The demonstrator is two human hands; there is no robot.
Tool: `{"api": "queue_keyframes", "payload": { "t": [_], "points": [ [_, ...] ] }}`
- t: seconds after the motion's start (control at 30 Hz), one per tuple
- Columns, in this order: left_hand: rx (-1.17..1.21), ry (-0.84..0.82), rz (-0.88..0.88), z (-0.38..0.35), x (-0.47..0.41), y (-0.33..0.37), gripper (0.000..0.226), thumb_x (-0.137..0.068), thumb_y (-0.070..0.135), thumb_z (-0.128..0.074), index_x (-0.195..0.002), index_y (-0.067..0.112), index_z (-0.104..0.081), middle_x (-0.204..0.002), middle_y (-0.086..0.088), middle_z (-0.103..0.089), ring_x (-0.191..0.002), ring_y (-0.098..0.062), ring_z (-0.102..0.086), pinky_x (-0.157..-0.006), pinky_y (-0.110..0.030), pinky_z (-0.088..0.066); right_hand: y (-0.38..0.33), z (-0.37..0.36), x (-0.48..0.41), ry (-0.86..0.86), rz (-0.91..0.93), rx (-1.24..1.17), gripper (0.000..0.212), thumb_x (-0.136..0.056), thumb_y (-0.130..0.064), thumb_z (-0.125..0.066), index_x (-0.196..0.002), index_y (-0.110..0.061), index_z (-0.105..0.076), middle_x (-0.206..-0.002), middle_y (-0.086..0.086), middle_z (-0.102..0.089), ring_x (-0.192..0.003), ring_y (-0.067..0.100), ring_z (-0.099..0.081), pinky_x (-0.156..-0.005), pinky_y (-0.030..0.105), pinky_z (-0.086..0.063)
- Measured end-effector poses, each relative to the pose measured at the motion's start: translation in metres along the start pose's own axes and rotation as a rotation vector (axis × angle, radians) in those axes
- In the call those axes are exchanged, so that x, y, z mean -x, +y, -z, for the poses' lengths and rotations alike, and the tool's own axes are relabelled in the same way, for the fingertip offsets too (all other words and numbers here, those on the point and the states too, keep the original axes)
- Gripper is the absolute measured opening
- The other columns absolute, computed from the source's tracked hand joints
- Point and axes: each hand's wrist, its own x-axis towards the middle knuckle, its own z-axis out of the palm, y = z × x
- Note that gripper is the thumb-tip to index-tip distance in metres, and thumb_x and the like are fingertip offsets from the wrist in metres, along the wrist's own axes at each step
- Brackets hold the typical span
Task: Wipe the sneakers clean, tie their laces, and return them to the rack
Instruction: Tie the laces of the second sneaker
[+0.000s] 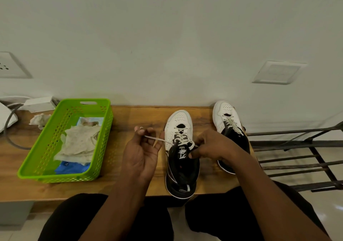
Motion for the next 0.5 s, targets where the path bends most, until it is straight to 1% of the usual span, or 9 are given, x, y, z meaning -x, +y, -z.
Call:
{"api": "queue_keyframes", "payload": {
  "t": [0.07,0.1,0.17,0.2,0.23,0.3,0.33,0.4,0.5],
  "points": [
    [0.005,0.006,-0.027,0.003,0.000,0.002,0.028,-0.100,0.005,-0.044,-0.077,0.020,-0.048,-0.066,0.006,-0.058,-0.067,-0.008,-0.063,-0.082,-0.041,-0.059,0.000,-0.004,-0.002,0.017,-0.030,-0.007,0.027,-0.070,-0.023,-0.084,-0.089,-0.007,-0.074,-0.083,0.007,-0.074,-0.079,0.022,-0.070,-0.075,0.036,-0.056],
    [-0.076,0.058,-0.043,0.008,-0.002,0.001,0.027,-0.102,0.011,-0.044,-0.077,0.019,-0.051,-0.069,0.003,-0.061,-0.074,-0.011,-0.065,-0.077,-0.039,-0.060,0.000,-0.006,-0.002,0.046,-0.042,-0.013,0.034,-0.068,-0.025,-0.085,-0.088,-0.001,-0.072,-0.078,0.009,-0.072,-0.071,0.023,-0.068,-0.067,0.035,-0.055],
    [-0.452,0.205,-0.081,0.012,0.001,-0.007,0.030,-0.106,0.031,-0.040,-0.086,0.018,-0.058,-0.090,-0.004,-0.070,-0.097,-0.018,-0.066,-0.081,-0.037,-0.056,0.002,-0.007,-0.001,0.100,-0.056,-0.008,0.046,-0.065,-0.030,-0.088,-0.086,0.006,-0.068,-0.068,0.013,-0.068,-0.056,0.019,-0.060,-0.058,0.030,-0.047],
    [-0.673,0.234,-0.077,0.012,0.006,-0.012,0.033,-0.106,0.040,-0.038,-0.091,0.021,-0.060,-0.101,-0.005,-0.072,-0.101,-0.017,-0.064,-0.084,-0.036,-0.052,0.004,-0.007,0.001,0.117,-0.054,-0.013,0.045,-0.066,-0.032,-0.088,-0.081,0.004,-0.067,-0.066,0.013,-0.070,-0.051,0.017,-0.059,-0.056,0.029,-0.046],
    [-0.848,0.208,-0.044,0.014,0.012,-0.018,0.034,-0.104,0.049,-0.040,-0.096,0.024,-0.061,-0.105,-0.002,-0.072,-0.099,-0.014,-0.064,-0.082,-0.034,-0.051,0.006,-0.007,0.003,0.121,-0.049,-0.032,0.041,-0.068,-0.033,-0.087,-0.077,0.001,-0.066,-0.064,0.012,-0.071,-0.048,0.015,-0.060,-0.054,0.028,-0.048],
    [-1.026,0.090,0.051,0.019,0.022,-0.032,0.040,-0.090,0.062,-0.058,-0.107,0.026,-0.061,-0.104,0.004,-0.072,-0.095,-0.012,-0.068,-0.077,-0.032,-0.054,0.008,-0.004,0.006,0.097,-0.007,-0.060,0.038,-0.076,-0.035,-0.081,-0.072,-0.001,-0.065,-0.061,0.009,-0.070,-0.048,0.015,-0.061,-0.054,0.028,-0.050],
    [-1.118,0.059,0.053,0.022,0.024,-0.039,0.046,-0.080,0.061,-0.068,-0.110,0.028,-0.058,-0.108,0.005,-0.071,-0.098,-0.012,-0.069,-0.080,-0.034,-0.057,0.008,-0.002,0.006,0.070,0.020,-0.056,0.041,-0.079,-0.037,-0.077,-0.072,0.001,-0.065,-0.061,0.009,-0.067,-0.050,0.015,-0.059,-0.057,0.029,-0.049],
    [-1.277,0.048,-0.027,0.026,0.023,-0.047,0.051,-0.064,0.046,-0.076,-0.109,0.034,-0.053,-0.112,0.006,-0.068,-0.104,-0.014,-0.068,-0.088,-0.039,-0.058,0.006,-0.001,0.005,0.013,0.052,-0.024,0.045,-0.084,-0.041,-0.071,-0.081,0.004,-0.065,-0.068,0.011,-0.062,-0.060,0.017,-0.054,-0.064,0.033,-0.046],
    [-1.256,0.007,-0.087,0.021,0.019,-0.052,0.054,-0.074,0.008,-0.071,-0.112,0.038,-0.048,-0.109,0.013,-0.064,-0.104,-0.006,-0.064,-0.092,-0.038,-0.057,-0.002,-0.001,0.007,-0.036,0.086,-0.013,0.028,-0.085,-0.030,-0.072,-0.104,-0.011,-0.065,-0.095,0.003,-0.066,-0.078,0.010,-0.059,-0.073,0.028,-0.049]
  ]
}}
